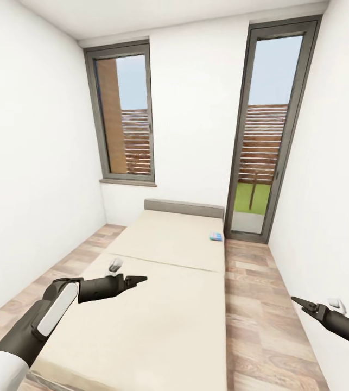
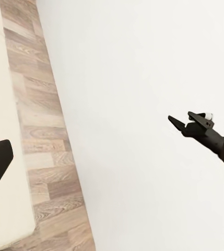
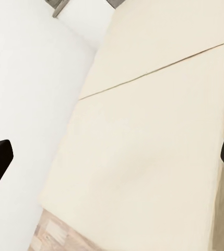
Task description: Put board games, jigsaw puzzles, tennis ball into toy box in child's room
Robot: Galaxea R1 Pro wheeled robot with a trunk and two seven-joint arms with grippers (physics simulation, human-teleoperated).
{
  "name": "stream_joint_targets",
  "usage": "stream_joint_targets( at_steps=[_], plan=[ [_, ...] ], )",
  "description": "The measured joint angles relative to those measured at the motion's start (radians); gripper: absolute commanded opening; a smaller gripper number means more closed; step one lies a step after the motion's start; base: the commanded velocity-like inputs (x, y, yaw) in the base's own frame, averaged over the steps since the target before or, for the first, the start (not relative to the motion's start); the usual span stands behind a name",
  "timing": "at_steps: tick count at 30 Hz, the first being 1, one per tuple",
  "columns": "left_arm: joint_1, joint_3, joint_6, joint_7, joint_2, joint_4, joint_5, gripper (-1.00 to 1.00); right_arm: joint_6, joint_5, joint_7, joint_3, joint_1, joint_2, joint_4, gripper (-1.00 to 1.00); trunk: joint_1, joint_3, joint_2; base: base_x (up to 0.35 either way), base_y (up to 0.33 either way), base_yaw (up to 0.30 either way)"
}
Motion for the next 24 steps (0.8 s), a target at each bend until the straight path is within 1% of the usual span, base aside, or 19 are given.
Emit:
stream_joint_targets(
  at_steps=[4,8,12,19,24],
  plan=[
    [0.0,0.0,-0.014,0.0,0.0,0.0,-0.001,1.0,0.001,0.0,-0.002,0.0,0.0,0.0,0.0,1.0,0.0,0.0,0.0,0.094,-0.114,0.013],
    [0.001,0.001,-0.019,0.0,0.0,0.0,-0.001,1.0,0.001,0.001,-0.004,0.0,0.0,0.0,0.0,1.0,0.0,0.0,0.0,0.033,-0.044,0.166],
    [0.001,0.001,-0.021,0.0,0.0,0.0,-0.001,1.0,0.001,0.002,-0.005,0.0,0.0,0.0,0.0,1.0,0.0,0.0,0.0,0.013,-0.134,0.242],
    [0.0,0.001,-0.021,0.0,0.0,0.0,-0.001,1.0,0.002,0.003,-0.006,0.001,0.0,0.001,0.0,1.0,0.0,0.0,0.0,0.003,-0.226,0.278],
    [0.001,0.001,-0.022,0.0,0.0,-0.001,-0.001,1.0,0.002,0.004,-0.006,0.002,0.0,0.002,0.0,1.0,0.0,0.0,0.0,0.001,-0.074,0.287]
  ],
)
